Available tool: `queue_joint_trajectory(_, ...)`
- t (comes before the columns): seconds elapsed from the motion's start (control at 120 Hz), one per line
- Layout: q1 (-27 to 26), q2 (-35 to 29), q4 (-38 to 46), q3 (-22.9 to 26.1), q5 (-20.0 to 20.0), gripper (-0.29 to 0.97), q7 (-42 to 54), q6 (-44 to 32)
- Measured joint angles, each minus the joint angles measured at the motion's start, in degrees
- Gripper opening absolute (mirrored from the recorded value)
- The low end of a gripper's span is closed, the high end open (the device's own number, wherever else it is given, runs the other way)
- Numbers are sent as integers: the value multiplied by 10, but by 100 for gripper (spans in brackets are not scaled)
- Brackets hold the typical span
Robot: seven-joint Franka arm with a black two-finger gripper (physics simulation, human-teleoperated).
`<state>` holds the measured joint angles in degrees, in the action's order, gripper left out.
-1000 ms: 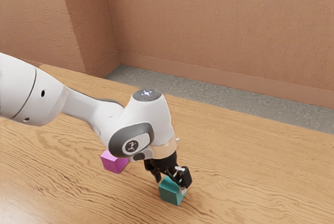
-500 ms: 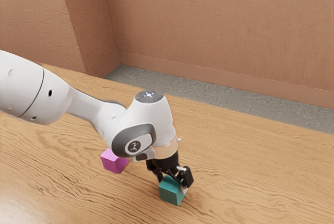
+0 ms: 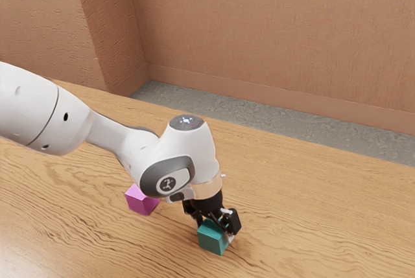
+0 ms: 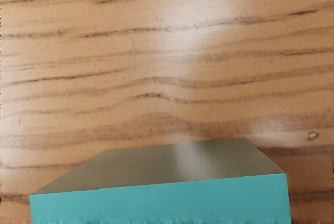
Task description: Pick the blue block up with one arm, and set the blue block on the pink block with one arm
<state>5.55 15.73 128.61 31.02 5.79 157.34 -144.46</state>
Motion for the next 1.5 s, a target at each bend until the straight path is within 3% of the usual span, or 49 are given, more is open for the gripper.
queue_joint_trajectory(0.175,0,-4,0,0,1,67,-1,-1)
queue_joint_trajectory(0.392,0,-2,0,0,1,47,-8,-1)
queue_joint_trajectory(0.775,0,-28,2,-6,-2,37,-15,1)
queue_joint_trajectory(1.125,-5,-143,50,-61,-2,36,-10,40)
queue_joint_trajectory(1.275,-40,-190,78,-124,9,36,3,53)
queue_joint_trajectory(1.5,8,-218,92,-207,15,35,39,62)
